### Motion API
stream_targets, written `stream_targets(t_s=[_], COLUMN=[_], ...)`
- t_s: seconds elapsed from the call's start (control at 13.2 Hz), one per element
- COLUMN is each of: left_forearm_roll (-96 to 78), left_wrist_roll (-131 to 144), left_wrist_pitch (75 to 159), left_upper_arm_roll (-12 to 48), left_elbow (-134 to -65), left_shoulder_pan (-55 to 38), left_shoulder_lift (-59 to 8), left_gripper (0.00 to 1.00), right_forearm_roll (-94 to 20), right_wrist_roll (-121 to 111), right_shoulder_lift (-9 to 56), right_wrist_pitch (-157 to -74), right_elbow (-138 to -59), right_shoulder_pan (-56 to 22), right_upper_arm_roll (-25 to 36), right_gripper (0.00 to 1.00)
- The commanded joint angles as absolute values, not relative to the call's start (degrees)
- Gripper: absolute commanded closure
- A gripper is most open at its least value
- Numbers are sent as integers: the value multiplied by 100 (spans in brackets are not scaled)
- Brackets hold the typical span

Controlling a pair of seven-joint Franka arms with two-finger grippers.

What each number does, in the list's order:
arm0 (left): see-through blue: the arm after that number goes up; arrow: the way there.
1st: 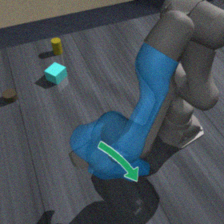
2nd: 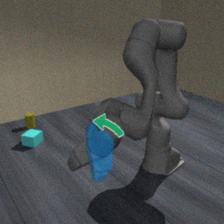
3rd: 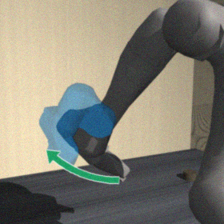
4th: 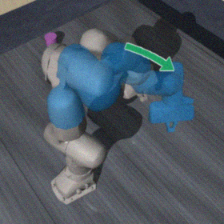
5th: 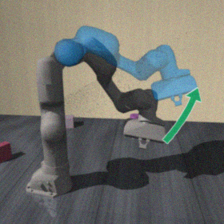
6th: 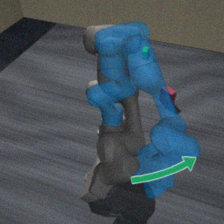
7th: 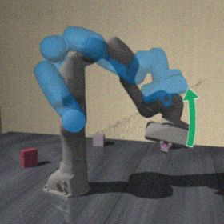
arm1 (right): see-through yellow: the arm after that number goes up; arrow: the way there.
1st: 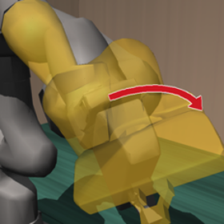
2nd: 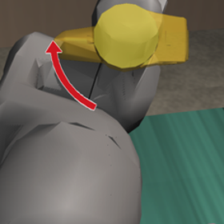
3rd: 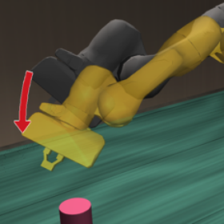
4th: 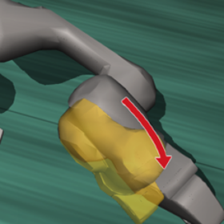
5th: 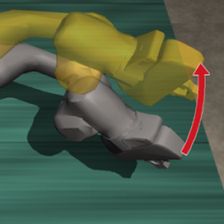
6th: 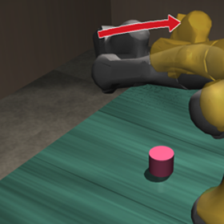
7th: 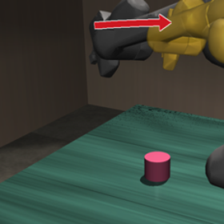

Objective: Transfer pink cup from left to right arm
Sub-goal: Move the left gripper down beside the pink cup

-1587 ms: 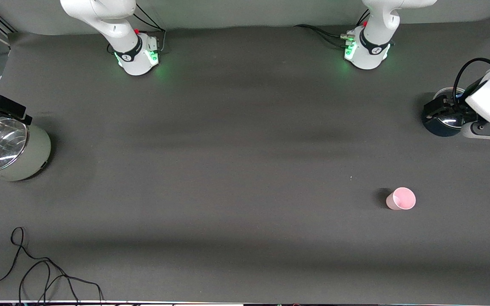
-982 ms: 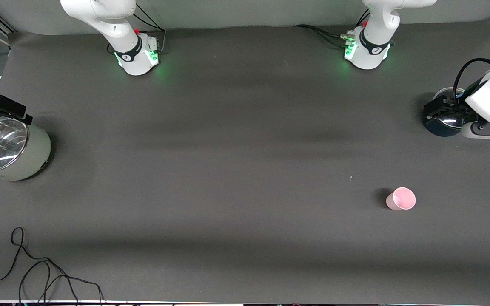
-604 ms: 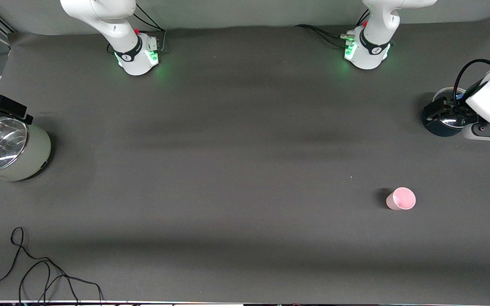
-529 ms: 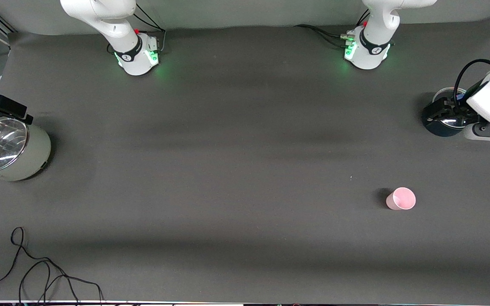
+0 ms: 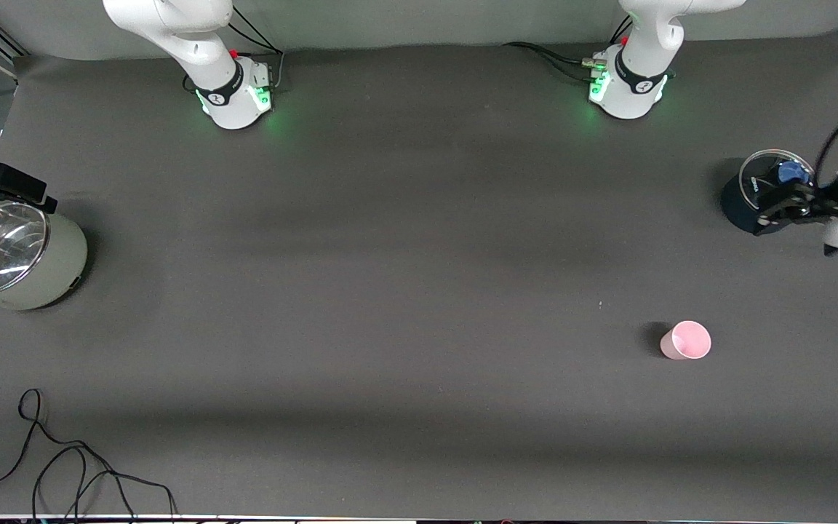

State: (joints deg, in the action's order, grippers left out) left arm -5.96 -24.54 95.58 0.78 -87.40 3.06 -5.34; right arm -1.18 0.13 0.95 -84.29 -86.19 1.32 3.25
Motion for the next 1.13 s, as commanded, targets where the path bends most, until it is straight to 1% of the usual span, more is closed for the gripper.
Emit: stream_targets(t_s=[0.0, 0.38, 0.6, 1.06], left_forearm_roll=[-1631, -3170, -4031, -5237], left_wrist_roll=[-4317, -7105, -8477, -11026], left_wrist_pitch=[9536, 9449, 9396, 9264], left_upper_arm_roll=[79, 114, 132, 141], left_elbow=[-8123, -7735, -7708, -7734], left_shoulder_pan=[1157, 2274, 2714, 2996], left_shoulder_lift=[-1228, -2379, -3100, -4410], left_gripper=[0, 0, 0, 0], right_forearm_roll=[-26, -26, -26, -26], right_wrist_roll=[-26, -26, -26, -26], right_shoulder_lift=[141, 149, 149, 149], right_wrist_pitch=[-8341, -8341, -8341, -8341], right_elbow=[-8508, -8517, -8517, -8525], right_shoulder_pan=[167, 176, 176, 176], right_upper_arm_roll=[316, 316, 316, 316], right_gripper=[0, 0, 0, 0])
